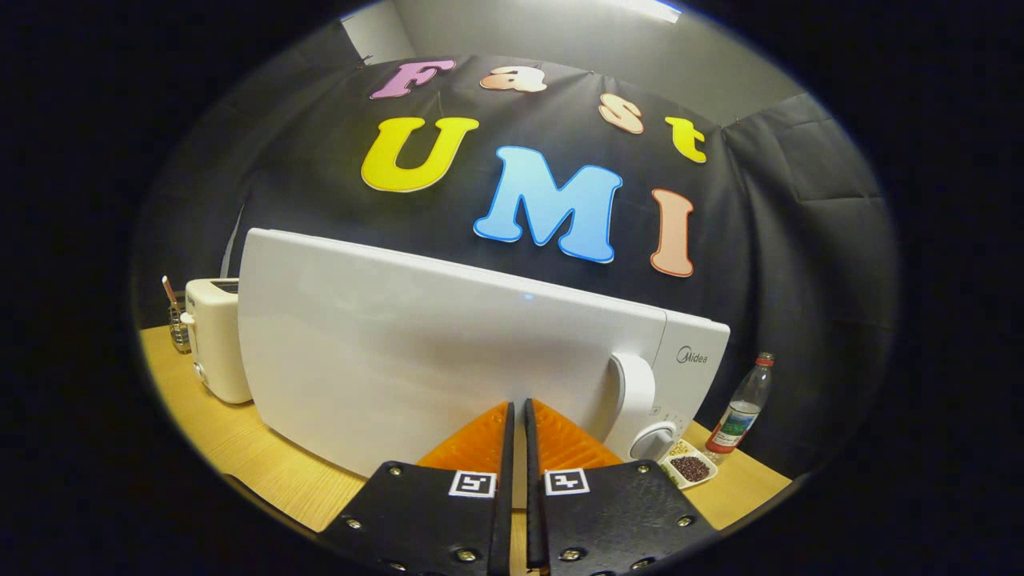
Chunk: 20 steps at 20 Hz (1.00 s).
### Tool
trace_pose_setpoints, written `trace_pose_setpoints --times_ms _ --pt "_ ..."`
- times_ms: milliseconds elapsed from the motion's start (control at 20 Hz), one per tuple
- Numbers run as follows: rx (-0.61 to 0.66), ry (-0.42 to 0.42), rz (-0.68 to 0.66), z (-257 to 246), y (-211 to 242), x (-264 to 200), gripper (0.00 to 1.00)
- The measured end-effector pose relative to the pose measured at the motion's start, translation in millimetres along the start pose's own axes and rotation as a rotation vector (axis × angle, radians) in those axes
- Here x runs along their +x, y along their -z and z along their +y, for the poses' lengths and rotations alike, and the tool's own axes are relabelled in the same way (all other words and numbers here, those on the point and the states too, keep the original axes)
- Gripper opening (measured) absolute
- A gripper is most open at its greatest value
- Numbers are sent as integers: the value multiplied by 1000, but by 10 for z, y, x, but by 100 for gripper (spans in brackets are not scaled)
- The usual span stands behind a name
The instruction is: Open the microwave, put the food inside, and close the microwave door.
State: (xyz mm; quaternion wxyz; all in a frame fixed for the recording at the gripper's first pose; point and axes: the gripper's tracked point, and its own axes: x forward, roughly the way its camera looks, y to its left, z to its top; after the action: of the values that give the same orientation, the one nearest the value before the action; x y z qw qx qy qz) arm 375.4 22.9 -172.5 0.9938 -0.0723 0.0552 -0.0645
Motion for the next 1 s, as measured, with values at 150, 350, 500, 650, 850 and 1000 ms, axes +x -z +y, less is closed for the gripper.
trace_pose_setpoints --times_ms 150,350,500,650,850,1000 --pt "103 -71 34 93 12 -290 5" --pt "84 -160 -11 151 -118 -994 5" --pt "90 -204 -64 60 -376 -1611 5" --pt "87 -243 -92 -39 -608 -2178 4" --pt "136 -331 -82 -194 -855 -2884 5" --pt "155 -359 -67 -362 -978 -3298 5"
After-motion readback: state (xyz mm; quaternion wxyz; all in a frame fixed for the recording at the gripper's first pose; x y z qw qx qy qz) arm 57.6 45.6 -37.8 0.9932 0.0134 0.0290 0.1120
